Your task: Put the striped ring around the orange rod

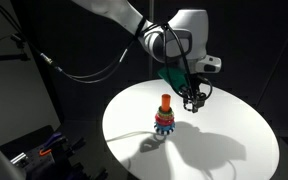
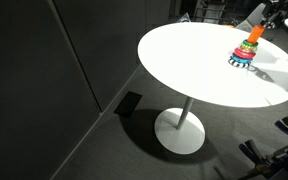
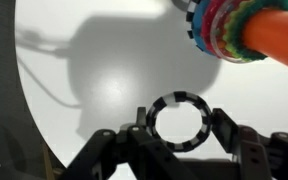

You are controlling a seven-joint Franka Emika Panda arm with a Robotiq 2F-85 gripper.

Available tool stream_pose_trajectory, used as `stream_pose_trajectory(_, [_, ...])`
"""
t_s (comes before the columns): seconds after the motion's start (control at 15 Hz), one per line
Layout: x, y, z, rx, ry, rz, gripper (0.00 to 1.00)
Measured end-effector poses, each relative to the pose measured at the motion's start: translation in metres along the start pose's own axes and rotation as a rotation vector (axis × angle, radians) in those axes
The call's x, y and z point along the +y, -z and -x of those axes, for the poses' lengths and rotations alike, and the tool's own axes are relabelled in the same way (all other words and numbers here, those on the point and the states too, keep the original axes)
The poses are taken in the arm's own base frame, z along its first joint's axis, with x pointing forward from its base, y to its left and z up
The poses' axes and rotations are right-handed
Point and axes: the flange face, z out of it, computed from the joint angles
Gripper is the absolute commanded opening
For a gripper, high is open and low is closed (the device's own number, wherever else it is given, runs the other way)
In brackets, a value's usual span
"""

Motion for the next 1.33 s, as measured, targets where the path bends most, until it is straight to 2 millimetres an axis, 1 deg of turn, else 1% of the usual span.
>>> stream_pose_trajectory(0.4, [-0.036,0.044,0.005,-0.008,0.099,-0.035,0.41])
stream_pose_trajectory(0.67, [-0.054,0.06,0.014,-0.05,0.171,-0.06,0.41])
stream_pose_trajectory(0.93, [-0.064,0.063,0.026,-0.102,0.228,-0.074,0.41])
stream_pose_trajectory(1.33, [-0.068,0.049,0.039,-0.157,0.262,-0.077,0.41])
